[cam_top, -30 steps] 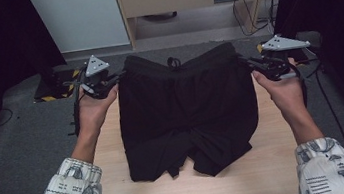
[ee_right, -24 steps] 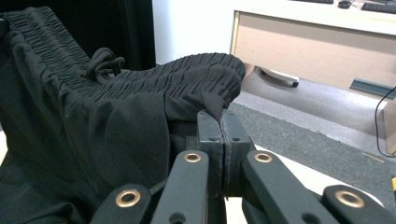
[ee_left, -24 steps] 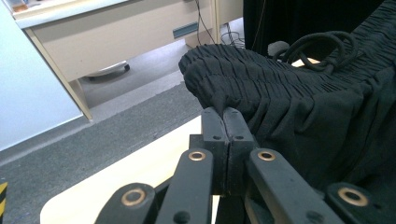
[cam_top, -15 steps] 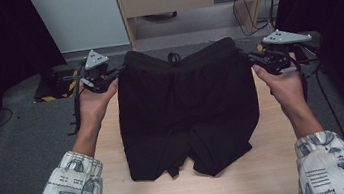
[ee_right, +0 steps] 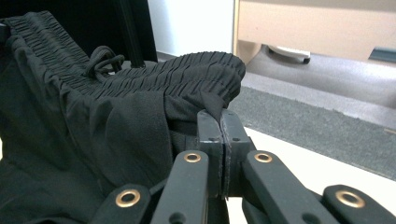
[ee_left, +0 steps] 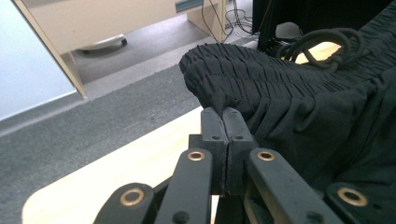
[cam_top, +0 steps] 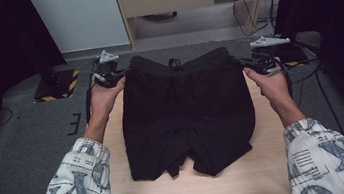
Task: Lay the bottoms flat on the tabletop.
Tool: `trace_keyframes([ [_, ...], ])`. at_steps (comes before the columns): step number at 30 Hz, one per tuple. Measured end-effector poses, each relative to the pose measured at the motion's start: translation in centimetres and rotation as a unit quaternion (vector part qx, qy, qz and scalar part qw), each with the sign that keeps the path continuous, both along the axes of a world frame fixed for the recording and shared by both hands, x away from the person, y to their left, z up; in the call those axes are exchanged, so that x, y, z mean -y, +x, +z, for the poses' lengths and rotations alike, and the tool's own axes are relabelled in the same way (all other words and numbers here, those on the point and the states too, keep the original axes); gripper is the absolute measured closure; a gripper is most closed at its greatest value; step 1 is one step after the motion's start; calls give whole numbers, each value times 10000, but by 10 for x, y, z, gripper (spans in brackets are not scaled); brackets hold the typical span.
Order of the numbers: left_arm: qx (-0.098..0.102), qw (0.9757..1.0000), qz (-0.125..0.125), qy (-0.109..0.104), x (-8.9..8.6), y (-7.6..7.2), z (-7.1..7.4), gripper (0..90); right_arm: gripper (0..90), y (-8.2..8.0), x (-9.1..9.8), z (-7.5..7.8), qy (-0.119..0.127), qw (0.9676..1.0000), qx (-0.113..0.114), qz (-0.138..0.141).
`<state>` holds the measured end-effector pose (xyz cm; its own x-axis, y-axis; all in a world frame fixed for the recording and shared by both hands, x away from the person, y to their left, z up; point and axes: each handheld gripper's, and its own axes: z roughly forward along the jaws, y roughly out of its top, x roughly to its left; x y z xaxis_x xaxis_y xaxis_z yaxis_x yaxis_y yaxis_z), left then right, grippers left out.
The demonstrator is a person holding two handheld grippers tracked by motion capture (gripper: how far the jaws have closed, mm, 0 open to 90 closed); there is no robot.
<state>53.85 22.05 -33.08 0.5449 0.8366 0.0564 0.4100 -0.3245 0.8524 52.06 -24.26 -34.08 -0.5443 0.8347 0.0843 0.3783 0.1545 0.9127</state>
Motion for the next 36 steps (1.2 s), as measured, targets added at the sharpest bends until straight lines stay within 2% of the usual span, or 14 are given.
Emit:
trace_keyframes([
  [11, -377, 9993, 19, 52, 6, 34, -30, 886, 894, 36, 2, -36, 31, 9990, -428, -93],
  [15, -340, 9993, 96, 126, 13, 60, -19, 886, 894, 63, 2, -33, 32, 9983, -536, -203],
  [17, -286, 9993, 221, 6, 18, 77, -9, 885, 891, 84, 1, -26, 42, 9977, -571, -365],
  [19, -278, 9989, 374, -6, 25, 90, -8, 852, 782, 101, 0, -23, 290, 9955, -624, -645],
  [20, -369, 9982, 471, 88, 27, 93, -11, 712, 616, 106, -5, -28, 420, 9929, -785, -791],
  [21, -431, 9974, 551, 175, 29, 92, -14, 712, 616, 106, -5, -28, 420, 9929, -785, -791],
  [23, -351, 9982, 471, 108, 30, 82, -20, 664, 563, 98, -12, -33, 227, 9942, -725, -767],
  [25, -298, 9986, 372, 214, 30, 69, -24, 623, 538, 78, -16, -43, 34, 9956, -792, -504],
  [26, -309, 9986, 358, 245, 29, 65, -26, 623, 538, 78, -16, -43, 34, 9956, -792, -504],
  [27, -281, 9988, 282, 284, 28, 50, -31, 584, 512, 65, -17, -50, -27, 9953, -894, -359],
  [28, -281, 9988, 282, 284, 28, 50, -31, 577, 512, 65, -17, -50, -27, 9953, -894, -359],
  [31, -283, 9989, 212, 296, 27, 30, -38, 539, 473, 40, -17, -63, -113, 9944, -1008, -301],
  [35, -308, 9990, 89, 319, 28, 1, -51, 521, 434, 24, -17, -69, -156, 9940, -1041, -304],
  [36, -306, 9990, 68, 306, 28, -4, -53, 498, 411, 12, -18, -72, -191, 9943, -1007, -298],
])
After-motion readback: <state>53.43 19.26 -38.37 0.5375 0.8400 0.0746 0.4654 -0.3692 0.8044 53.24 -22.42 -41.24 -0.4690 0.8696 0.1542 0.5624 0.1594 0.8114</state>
